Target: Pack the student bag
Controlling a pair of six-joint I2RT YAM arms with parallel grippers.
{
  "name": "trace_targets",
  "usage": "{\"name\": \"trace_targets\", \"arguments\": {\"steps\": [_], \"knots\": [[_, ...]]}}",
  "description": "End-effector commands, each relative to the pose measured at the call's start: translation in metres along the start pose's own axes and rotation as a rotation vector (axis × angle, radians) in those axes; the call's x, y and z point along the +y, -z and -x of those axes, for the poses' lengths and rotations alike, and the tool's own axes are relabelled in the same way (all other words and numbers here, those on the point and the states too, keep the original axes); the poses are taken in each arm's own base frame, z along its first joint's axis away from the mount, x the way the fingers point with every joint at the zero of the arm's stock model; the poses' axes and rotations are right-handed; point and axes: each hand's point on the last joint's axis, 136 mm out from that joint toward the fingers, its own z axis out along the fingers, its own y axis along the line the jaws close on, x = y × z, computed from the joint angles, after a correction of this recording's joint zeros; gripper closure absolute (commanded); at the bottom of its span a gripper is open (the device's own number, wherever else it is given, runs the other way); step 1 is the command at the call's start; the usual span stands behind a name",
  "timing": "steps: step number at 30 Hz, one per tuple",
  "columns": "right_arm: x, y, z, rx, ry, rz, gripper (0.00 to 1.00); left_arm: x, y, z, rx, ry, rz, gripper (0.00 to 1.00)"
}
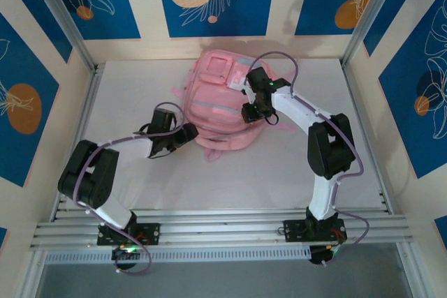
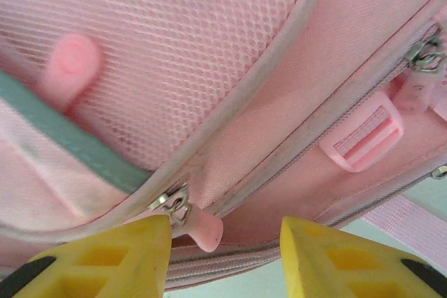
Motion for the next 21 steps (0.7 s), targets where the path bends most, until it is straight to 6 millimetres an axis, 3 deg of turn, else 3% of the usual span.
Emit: {"name": "trace_targets", "arguments": {"steps": [1,4,7,11,14,17,21], "knots": [[-0.008,0.034,0.011,-0.132,-0.058,-0.018,0.52,0.004,0.030,0.020,-0.048,-0.147,0.105,0.22],[-0.029,0.048,0.005,-0.219,-0.172,-0.024,0.45,0.009,0.055,0.044,-0.135,-0.268,0.196,0.13],[-0.067,0.052,-0.004,-0.327,-0.295,-0.073,0.42,0.023,0.084,0.074,-0.266,-0.408,0.364,0.03],[-0.126,0.041,-0.020,-0.434,-0.445,-0.150,0.39,0.045,0.121,0.105,-0.447,-0.534,0.579,0.00],[-0.156,0.026,-0.028,-0.552,-0.435,-0.231,0.39,0.064,0.130,0.115,-0.537,-0.582,0.656,0.00],[-0.168,0.018,-0.032,-0.598,-0.327,-0.350,0.39,0.090,0.132,0.117,-0.588,-0.567,0.724,0.00],[-0.164,0.016,-0.040,-0.723,-0.326,-0.313,0.39,0.110,0.126,0.118,-0.615,-0.566,0.776,0.00]]}}
